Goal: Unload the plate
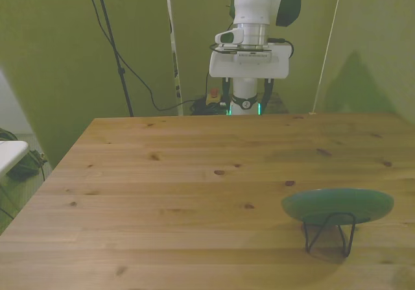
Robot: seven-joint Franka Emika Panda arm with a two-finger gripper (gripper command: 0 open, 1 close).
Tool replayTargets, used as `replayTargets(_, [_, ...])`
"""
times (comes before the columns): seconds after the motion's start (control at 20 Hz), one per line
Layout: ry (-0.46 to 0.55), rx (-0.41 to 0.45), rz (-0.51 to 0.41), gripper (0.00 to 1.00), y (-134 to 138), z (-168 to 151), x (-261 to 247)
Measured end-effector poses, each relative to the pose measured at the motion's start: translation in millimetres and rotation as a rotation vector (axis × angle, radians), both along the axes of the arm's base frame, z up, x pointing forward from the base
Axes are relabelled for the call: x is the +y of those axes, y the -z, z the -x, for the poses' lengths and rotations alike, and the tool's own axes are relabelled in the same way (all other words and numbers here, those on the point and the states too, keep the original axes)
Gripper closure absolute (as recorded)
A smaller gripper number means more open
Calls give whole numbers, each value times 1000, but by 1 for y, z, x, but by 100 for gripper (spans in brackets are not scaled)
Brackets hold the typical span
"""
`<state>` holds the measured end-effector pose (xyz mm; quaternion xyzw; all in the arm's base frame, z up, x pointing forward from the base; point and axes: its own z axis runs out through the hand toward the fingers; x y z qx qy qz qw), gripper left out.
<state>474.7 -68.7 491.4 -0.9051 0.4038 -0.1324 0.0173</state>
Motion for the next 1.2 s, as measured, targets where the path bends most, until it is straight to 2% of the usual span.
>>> replayTargets(0.5, [-25, -92, 32, 0, -52, -123, -39])
replayTargets(0.75, [-38, -103, 42, 0, -60, -176, -45])
replayTargets(1.0, [-72, -106, 8, 0, -66, -208, -41])
replayTargets(1.2, [-158, -71, 26, 0, -75, -211, -36])
